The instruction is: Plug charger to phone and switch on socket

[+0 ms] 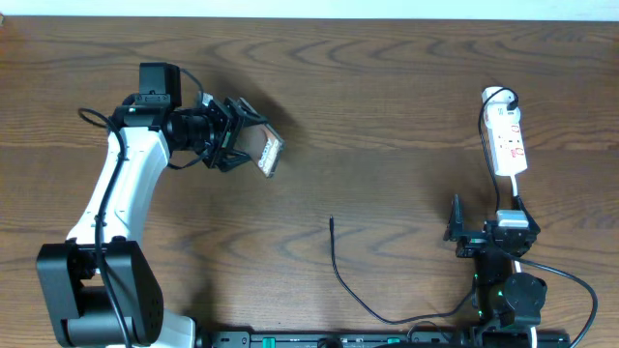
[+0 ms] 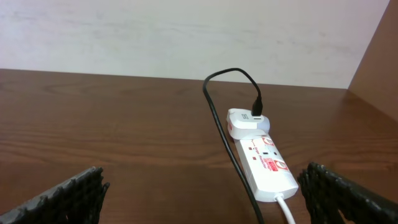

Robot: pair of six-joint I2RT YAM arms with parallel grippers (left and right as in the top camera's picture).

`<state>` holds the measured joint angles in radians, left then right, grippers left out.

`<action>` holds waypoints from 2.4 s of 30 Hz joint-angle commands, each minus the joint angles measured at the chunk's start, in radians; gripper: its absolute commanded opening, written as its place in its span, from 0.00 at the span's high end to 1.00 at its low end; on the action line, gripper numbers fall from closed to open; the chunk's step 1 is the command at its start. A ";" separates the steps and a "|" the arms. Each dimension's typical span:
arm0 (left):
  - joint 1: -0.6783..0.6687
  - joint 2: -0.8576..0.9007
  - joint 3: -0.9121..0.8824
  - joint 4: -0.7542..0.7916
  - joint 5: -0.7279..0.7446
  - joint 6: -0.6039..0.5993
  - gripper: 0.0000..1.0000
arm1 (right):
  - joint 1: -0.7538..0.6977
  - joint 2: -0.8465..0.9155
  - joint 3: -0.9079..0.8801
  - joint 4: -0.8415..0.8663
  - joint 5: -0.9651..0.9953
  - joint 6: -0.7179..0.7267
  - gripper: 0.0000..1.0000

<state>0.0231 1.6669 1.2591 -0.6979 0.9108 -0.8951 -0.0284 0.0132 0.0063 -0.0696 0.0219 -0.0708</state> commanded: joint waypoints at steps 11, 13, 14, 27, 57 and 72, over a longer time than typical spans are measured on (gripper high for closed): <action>0.000 -0.027 0.039 0.004 0.416 -0.278 0.93 | 0.006 0.000 -0.001 -0.003 -0.004 -0.013 0.01; 0.000 -0.027 0.039 0.004 0.443 -0.278 0.93 | 0.006 0.000 -0.001 -0.003 -0.004 -0.013 0.01; 0.000 -0.027 0.039 0.004 0.450 -0.278 0.92 | 0.006 0.000 -0.001 -0.003 -0.004 -0.013 0.01; 0.000 -0.027 0.039 0.004 0.451 -0.278 0.92 | 0.006 0.000 -0.001 -0.003 -0.004 -0.013 0.01; 0.000 -0.027 0.039 0.004 0.481 -0.277 0.93 | 0.006 0.000 -0.001 -0.003 -0.004 -0.013 0.01; 0.000 -0.027 0.039 0.004 0.480 -0.270 0.93 | 0.006 0.000 -0.001 0.007 -0.005 -0.013 0.01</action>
<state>0.0231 1.6669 1.2591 -0.6975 1.3334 -1.1713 -0.0284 0.0132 0.0063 -0.0666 0.0216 -0.0708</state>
